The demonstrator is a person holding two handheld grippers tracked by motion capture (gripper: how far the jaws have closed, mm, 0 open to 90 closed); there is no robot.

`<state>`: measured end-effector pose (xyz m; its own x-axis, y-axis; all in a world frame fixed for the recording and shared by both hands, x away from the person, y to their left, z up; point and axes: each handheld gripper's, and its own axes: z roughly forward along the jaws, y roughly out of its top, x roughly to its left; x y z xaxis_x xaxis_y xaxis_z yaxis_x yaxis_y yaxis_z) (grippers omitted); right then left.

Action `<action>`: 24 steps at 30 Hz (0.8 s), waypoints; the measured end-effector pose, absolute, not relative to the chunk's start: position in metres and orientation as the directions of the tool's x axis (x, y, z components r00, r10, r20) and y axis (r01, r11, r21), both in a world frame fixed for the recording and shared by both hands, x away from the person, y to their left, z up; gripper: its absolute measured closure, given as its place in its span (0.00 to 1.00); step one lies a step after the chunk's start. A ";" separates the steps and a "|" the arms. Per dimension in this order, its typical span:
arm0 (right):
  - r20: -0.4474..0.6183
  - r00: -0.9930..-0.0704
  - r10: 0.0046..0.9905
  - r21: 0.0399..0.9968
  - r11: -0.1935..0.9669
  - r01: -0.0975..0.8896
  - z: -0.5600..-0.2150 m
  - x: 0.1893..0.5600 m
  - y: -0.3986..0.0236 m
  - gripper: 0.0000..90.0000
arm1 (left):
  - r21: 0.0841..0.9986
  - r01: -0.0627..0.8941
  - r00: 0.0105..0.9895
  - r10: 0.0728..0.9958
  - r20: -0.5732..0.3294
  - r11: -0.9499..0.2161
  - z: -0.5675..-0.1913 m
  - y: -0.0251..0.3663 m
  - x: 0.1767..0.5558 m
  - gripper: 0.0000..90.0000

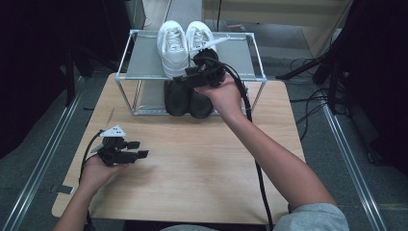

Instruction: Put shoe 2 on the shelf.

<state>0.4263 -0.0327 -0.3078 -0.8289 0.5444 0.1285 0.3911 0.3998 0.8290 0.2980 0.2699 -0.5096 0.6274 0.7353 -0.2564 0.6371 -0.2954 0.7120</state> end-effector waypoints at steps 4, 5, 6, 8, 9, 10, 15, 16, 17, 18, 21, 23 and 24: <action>0.136 -0.833 0.537 0.828 0.400 0.393 -0.321 0.421 -0.039 0.48 | 0.712 0.637 0.628 0.734 -0.256 -0.296 -0.510 0.270 0.298 0.44; 0.139 -0.832 0.537 0.828 0.399 0.395 -0.325 0.420 -0.041 0.48 | 0.712 0.636 0.628 0.735 -0.254 -0.297 -0.510 0.270 0.298 0.44; 0.139 -0.831 0.539 0.827 0.398 0.397 -0.328 0.419 -0.042 0.48 | 0.713 0.635 0.628 0.736 -0.254 -0.297 -0.510 0.270 0.298 0.44; 0.132 -0.836 0.533 0.835 0.395 0.384 -0.337 0.416 -0.046 0.48 | 0.714 0.635 0.627 0.737 -0.254 -0.295 -0.510 0.269 0.298 0.44; 0.134 -0.840 0.526 0.836 0.396 0.381 -0.342 0.415 -0.048 0.48 | 0.713 0.636 0.626 0.738 -0.254 -0.295 -0.510 0.270 0.298 0.44; 0.133 -0.843 0.522 0.834 0.401 0.380 -0.347 0.415 -0.049 0.48 | 0.712 0.637 0.625 0.738 -0.254 -0.294 -0.510 0.269 0.298 0.44; 0.128 -0.836 0.533 0.819 0.418 0.392 -0.367 0.411 -0.055 0.47 | 0.713 0.635 0.626 0.739 -0.249 -0.298 -0.511 0.269 0.298 0.44; 0.131 -0.835 0.534 0.819 0.417 0.395 -0.371 0.411 -0.056 0.47 | 0.712 0.635 0.628 0.737 -0.250 -0.299 -0.511 0.269 0.298 0.44; 0.136 -0.835 0.533 0.818 0.415 0.398 -0.374 0.411 -0.058 0.47 | 0.712 0.635 0.627 0.738 -0.249 -0.299 -0.511 0.269 0.298 0.44; 0.141 -0.833 0.534 0.819 0.410 0.402 -0.375 0.410 -0.060 0.47 | 0.713 0.634 0.628 0.738 -0.249 -0.299 -0.511 0.269 0.298 0.44; 0.154 -0.835 0.529 0.823 0.400 0.405 -0.383 0.408 -0.065 0.44 | 0.712 0.634 0.628 0.737 -0.249 -0.300 -0.511 0.269 0.298 0.44; 0.160 -0.831 0.532 0.823 0.392 0.410 -0.388 0.406 -0.069 0.41 | 0.712 0.635 0.628 0.737 -0.249 -0.300 -0.511 0.269 0.298 0.44; 0.161 -0.832 0.531 0.822 0.393 0.411 -0.391 0.406 -0.070 0.40 | 0.712 0.635 0.628 0.738 -0.248 -0.301 -0.511 0.269 0.298 0.44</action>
<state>0.4058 -0.0703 -0.3909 -0.8317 0.5312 0.1615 0.4109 0.3934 0.8224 0.2980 0.2692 -0.5110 0.6280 0.7377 -0.2480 0.6345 -0.3008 0.7120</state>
